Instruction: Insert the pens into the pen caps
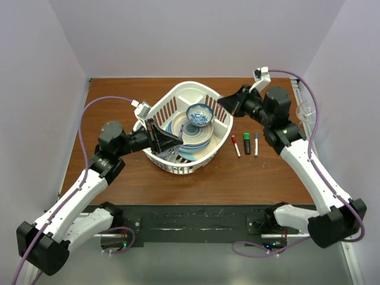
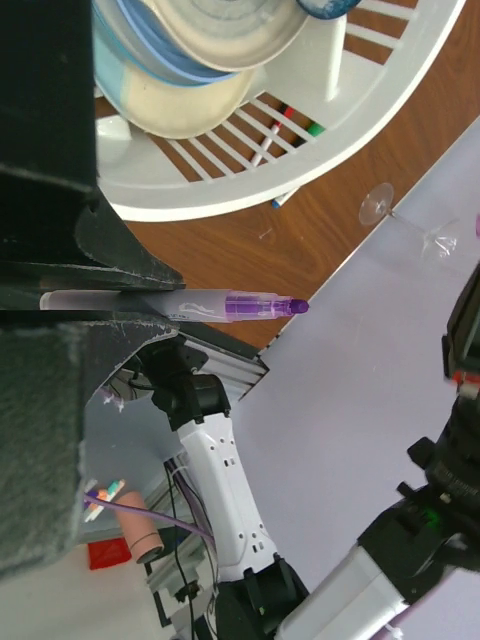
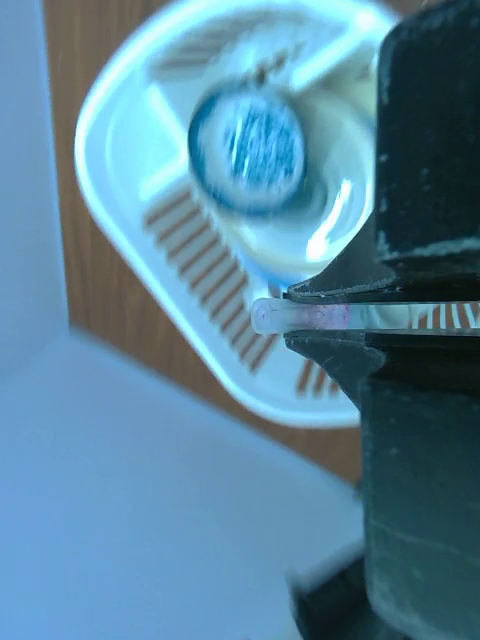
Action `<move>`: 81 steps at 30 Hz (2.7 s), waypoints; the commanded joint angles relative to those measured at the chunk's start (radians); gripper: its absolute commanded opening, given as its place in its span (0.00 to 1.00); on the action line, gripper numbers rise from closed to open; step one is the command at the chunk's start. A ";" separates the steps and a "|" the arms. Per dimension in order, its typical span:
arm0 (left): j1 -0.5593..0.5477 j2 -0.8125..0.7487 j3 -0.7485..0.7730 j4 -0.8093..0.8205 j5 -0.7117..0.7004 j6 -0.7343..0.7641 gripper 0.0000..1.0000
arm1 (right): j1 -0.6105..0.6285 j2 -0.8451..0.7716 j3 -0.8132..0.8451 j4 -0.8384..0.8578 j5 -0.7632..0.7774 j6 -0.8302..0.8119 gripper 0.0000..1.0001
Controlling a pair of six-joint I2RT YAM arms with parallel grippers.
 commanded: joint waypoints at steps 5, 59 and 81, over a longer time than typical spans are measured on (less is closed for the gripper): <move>-0.010 -0.024 -0.094 0.357 -0.007 -0.160 0.00 | 0.138 -0.097 -0.124 0.447 -0.166 0.228 0.00; -0.008 -0.043 -0.202 0.541 -0.029 -0.262 0.00 | 0.419 -0.005 -0.078 0.429 -0.043 0.176 0.00; -0.008 -0.026 -0.148 0.492 -0.110 -0.200 0.00 | 0.526 -0.068 -0.170 0.220 -0.046 0.055 0.00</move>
